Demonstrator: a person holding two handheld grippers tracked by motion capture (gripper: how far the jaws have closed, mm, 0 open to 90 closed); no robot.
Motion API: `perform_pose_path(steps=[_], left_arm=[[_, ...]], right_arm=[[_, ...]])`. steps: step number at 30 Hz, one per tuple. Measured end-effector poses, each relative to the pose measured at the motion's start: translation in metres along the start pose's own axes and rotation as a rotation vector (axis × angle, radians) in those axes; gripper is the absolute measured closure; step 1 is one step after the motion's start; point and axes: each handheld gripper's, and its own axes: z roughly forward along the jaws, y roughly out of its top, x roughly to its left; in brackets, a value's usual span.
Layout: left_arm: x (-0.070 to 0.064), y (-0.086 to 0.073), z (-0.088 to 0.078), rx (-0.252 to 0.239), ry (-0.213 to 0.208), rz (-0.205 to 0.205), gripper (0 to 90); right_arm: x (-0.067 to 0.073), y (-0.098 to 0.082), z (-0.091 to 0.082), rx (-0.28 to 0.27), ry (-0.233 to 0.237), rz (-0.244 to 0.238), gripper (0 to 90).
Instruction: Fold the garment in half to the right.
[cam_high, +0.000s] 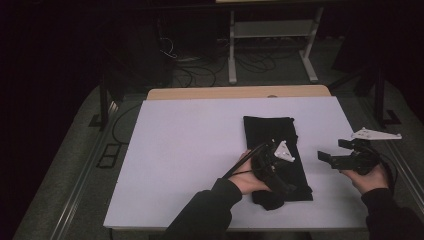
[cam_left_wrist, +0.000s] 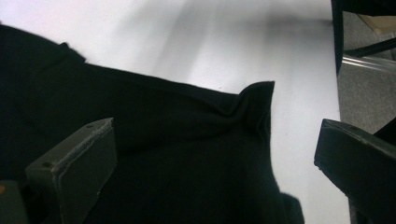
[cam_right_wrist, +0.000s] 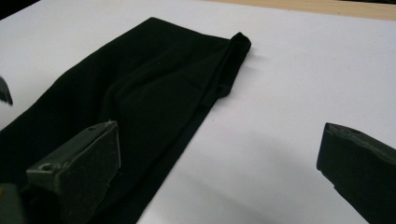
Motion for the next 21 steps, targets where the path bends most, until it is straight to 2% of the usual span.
perform_pose_path(steps=[13, 16, 21], left_arm=[[0.011, -0.019, -0.021, -0.023, 0.032, -0.023, 0.0], [0.014, -0.025, -0.026, -0.032, 0.042, -0.044, 0.0], [0.019, -0.034, -0.036, -0.038, 0.058, -0.056, 0.0]], right_arm=[[0.008, -0.006, -0.001, 0.011, 0.017, -0.015, 0.0], [0.009, -0.007, -0.002, 0.013, 0.019, -0.009, 0.0], [0.010, -0.008, -0.002, 0.013, 0.018, -0.014, 0.0]])
